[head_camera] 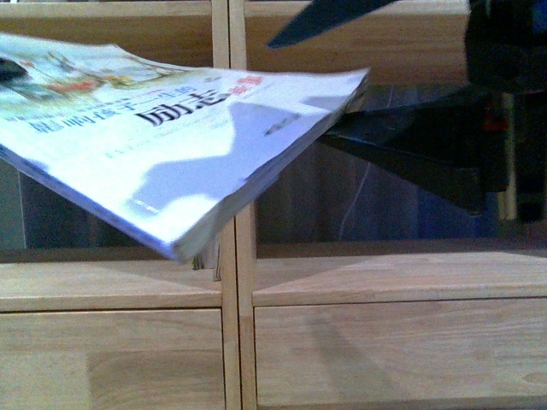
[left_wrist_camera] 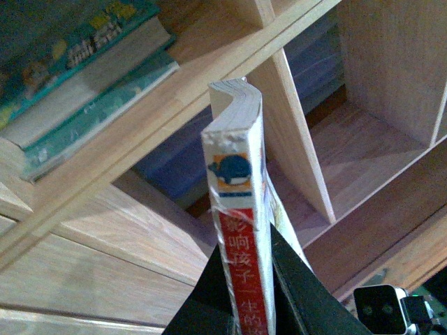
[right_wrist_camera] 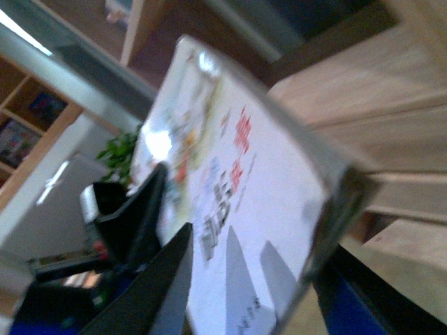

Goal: Organize books on shelf

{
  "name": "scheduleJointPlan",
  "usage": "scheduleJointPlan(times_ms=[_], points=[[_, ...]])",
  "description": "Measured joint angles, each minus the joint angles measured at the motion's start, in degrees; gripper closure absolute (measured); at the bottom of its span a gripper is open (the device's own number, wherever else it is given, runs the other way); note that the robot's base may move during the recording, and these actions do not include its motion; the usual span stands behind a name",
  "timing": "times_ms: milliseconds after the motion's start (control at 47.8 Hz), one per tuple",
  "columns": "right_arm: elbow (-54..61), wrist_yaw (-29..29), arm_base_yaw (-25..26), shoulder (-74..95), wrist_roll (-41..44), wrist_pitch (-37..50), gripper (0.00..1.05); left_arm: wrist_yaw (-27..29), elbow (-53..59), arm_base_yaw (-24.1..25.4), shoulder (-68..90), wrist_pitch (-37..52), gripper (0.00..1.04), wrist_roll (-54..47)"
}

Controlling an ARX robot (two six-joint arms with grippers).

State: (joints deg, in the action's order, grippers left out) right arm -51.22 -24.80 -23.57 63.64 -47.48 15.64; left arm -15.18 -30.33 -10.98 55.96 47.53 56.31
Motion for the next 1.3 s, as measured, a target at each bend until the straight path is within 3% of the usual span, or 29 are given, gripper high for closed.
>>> scheduleJointPlan(times_ms=[147,293,482,670,754,796,963,1005,1298], points=[[-0.1,10.1,9.4,0.5,10.5,-2.2,0.24,-1.5,-3.0,5.6,-5.8,-8.9,0.98,-10.3],[1.3,14.3,14.2,0.5,17.4,-2.4,0.06,-1.7,-5.2,8.1,-8.7,-13.9,0.98,-18.7],[5.6,15.8,18.1,0.5,22.2,-1.8,0.07,1.8,-5.7,8.6,-9.4,-17.2,0.98,-33.0],[7.9,16.3,19.9,0.4,24.1,-1.5,0.07,3.1,-5.7,11.8,-5.1,-14.2,0.98,-58.2],[12.2,26.7,19.1,-1.6,34.1,6.7,0.21,2.4,-5.7,15.4,-1.7,-11.0,0.98,-66.8],[15.6,28.3,19.2,-3.5,38.9,9.5,0.29,1.8,-5.7,17.3,0.2,-9.0,0.98,-69.9],[24.1,28.1,20.0,-7.9,44.7,13.0,0.54,0.1,-7.3,21.5,6.0,-2.3,0.98,-74.6],[26.1,25.7,21.3,-8.8,45.4,13.6,0.61,-0.2,-8.2,22.1,8.0,-0.2,0.98,-74.9],[35.6,24.9,23.5,-15.7,46.7,16.2,1.02,0.8,-16.1,22.8,20.6,7.3,0.98,-75.2]])
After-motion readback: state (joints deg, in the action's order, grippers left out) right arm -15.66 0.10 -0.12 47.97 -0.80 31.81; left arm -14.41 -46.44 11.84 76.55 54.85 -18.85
